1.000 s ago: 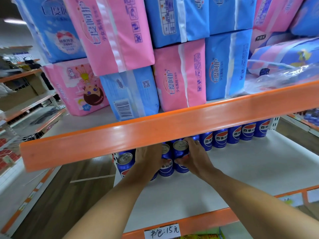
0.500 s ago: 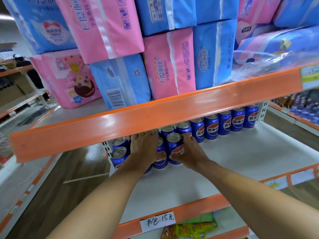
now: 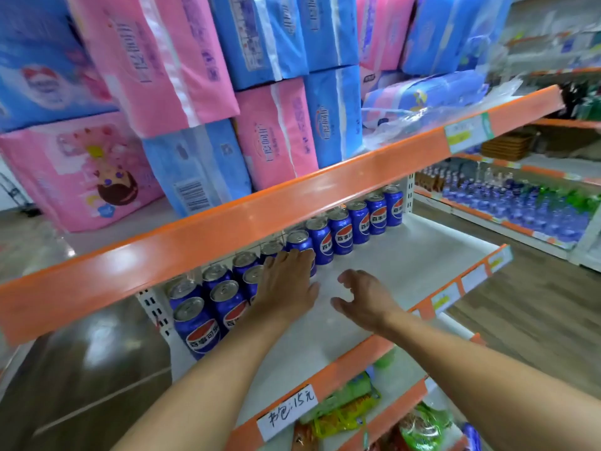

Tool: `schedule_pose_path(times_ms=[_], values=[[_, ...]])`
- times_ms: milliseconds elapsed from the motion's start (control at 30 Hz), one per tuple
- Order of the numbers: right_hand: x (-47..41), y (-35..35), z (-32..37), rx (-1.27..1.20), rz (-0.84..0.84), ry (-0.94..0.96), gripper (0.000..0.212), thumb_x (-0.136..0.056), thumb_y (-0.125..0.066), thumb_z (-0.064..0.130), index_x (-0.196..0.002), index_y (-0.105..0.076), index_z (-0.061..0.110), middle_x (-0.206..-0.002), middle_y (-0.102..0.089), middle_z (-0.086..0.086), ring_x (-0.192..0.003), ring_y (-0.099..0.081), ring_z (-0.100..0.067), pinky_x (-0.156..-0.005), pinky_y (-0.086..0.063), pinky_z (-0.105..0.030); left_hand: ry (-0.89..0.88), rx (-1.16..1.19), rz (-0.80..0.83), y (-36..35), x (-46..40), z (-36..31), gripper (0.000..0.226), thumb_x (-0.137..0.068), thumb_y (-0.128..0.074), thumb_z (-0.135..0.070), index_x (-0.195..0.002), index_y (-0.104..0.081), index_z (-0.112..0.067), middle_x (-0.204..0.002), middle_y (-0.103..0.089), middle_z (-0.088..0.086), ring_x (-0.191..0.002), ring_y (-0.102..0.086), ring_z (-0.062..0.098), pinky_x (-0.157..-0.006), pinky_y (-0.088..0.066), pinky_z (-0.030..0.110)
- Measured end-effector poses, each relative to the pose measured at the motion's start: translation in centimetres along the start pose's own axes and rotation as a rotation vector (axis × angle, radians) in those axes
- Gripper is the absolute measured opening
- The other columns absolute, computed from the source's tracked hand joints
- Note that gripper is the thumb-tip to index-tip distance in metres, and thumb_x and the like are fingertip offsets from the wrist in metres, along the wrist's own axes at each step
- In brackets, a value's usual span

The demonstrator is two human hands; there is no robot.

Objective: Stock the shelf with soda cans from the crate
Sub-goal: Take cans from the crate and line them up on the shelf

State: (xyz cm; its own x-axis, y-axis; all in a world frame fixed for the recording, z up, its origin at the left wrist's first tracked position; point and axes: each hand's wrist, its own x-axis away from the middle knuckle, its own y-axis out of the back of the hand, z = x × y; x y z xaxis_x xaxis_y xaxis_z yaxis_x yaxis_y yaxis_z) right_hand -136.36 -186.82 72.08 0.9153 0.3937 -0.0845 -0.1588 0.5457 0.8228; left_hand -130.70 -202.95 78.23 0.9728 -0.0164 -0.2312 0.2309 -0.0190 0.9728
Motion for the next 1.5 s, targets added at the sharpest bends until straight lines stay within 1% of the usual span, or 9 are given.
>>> schedule_pose_path(times_ms=[100,200,400,567,733,933,1133,1333,1500], values=[[3.4,2.4,-2.7,-0.004,-0.032,-0.059,0.045,-0.088,-0.068,0.034,-0.126,-0.059,0.012,-0.117,-0.063,-0.007,-0.106,-0.061,-0.021,-0.088,-0.047,-0.029,-0.106,0.082,0.078,-0.5,-0.8,-3.9,0.048,-0.096,-0.056,-0.04,-0.139,-0.046,-0.021,-0.132,-0.057,0.001,-0.124,-0.053,0.026,-0.099,-0.045,0.039],[7.4,5.2,-6.1,0.027,-0.063,-0.127,0.038,-0.087,-0.067,0.028,-0.12,-0.064,0.009,-0.112,-0.068,-0.009,-0.104,-0.063,-0.023,-0.087,-0.046,-0.029,-0.212,0.064,0.181,-1.6,-1.7,-8.7,0.042,-0.094,-0.055,-0.04,-0.133,-0.052,-0.022,-0.125,-0.064,0.002,-0.116,-0.06,0.026,-0.091,-0.052,0.04],[16.7,10.2,-12.5,0.116,-0.059,-0.356,0.034,-0.087,-0.066,0.03,-0.114,-0.068,0.01,-0.111,-0.069,-0.007,-0.102,-0.064,-0.023,-0.084,-0.047,-0.028,-0.413,0.078,0.35,-3.7,-0.9,-19.6,0.037,-0.091,-0.055,-0.039,-0.126,-0.056,-0.025,-0.124,-0.065,0.004,-0.118,-0.059,0.03,-0.092,-0.049,0.038],[24.9,12.9,-17.7,0.135,-0.014,-0.569,0.035,-0.086,-0.067,0.035,-0.115,-0.068,0.016,-0.112,-0.07,-0.002,-0.104,-0.064,-0.02,-0.087,-0.049,-0.028,-0.572,0.057,0.419,-5.2,1.4,-28.1,0.043,-0.092,-0.058,-0.043,-0.131,-0.055,-0.026,-0.129,-0.063,0.007,-0.122,-0.058,0.03,-0.093,-0.047,0.037],[32.8,15.2,-22.2,0.137,0.03,-0.681,0.04,-0.085,-0.068,0.039,-0.119,-0.068,0.016,-0.114,-0.071,-0.002,-0.107,-0.065,-0.018,-0.09,-0.049,-0.026,-0.651,0.064,0.514,-6.8,4.1,-35.8,0.05,-0.091,-0.058,-0.049,-0.135,-0.052,-0.027,-0.128,-0.065,0.003,-0.121,-0.059,0.028,-0.094,-0.048,0.035],[41.3,18.5,-28.0,0.14,0.04,-0.718,0.04,-0.084,-0.068,0.038,-0.118,-0.068,0.017,-0.114,-0.071,-0.001,-0.105,-0.065,-0.017,-0.09,-0.05,-0.026,-0.619,0.115,0.519,-7.6,7.6,-44.6,0.048,-0.09,-0.059,-0.048,-0.134,-0.053,-0.03,-0.128,-0.065,0.0,-0.12,-0.06,0.026,-0.096,-0.049,0.034],[46.2,21.5,-33.0,0.15,0.126,-0.677,0.041,-0.08,-0.069,0.042,-0.113,-0.069,0.019,-0.113,-0.071,0.0,-0.102,-0.066,-0.016,-0.087,-0.052,-0.028,-0.532,0.185,0.53,-8.5,11.4,-50.7,0.045,-0.088,-0.059,-0.045,-0.129,-0.055,-0.027,-0.122,-0.068,0.002,-0.112,-0.063,0.026,-0.092,-0.052,0.035],[46.9,21.9,-35.1,0.156,0.213,-0.601,0.039,-0.084,-0.069,0.038,-0.117,-0.069,0.016,-0.116,-0.07,-0.002,-0.105,-0.065,-0.018,-0.088,-0.051,-0.027,-0.437,0.178,0.516,-8.7,13.7,-51.6,0.045,-0.091,-0.057,-0.046,-0.131,-0.054,-0.027,-0.123,-0.067,-0.002,-0.114,-0.062,0.024,-0.092,-0.051,0.034],[44.4,21.7,-34.8,0.141,0.203,-0.527,0.04,-0.086,-0.067,0.036,-0.12,-0.067,0.016,-0.118,-0.069,-0.001,-0.107,-0.064,-0.017,-0.088,-0.048,-0.024,-0.356,0.14,0.466,-8.3,12.7,-49.7,0.042,-0.091,-0.056,-0.045,-0.129,-0.055,-0.028,-0.121,-0.068,-0.004,-0.114,-0.061,0.022,-0.089,-0.051,0.033]])
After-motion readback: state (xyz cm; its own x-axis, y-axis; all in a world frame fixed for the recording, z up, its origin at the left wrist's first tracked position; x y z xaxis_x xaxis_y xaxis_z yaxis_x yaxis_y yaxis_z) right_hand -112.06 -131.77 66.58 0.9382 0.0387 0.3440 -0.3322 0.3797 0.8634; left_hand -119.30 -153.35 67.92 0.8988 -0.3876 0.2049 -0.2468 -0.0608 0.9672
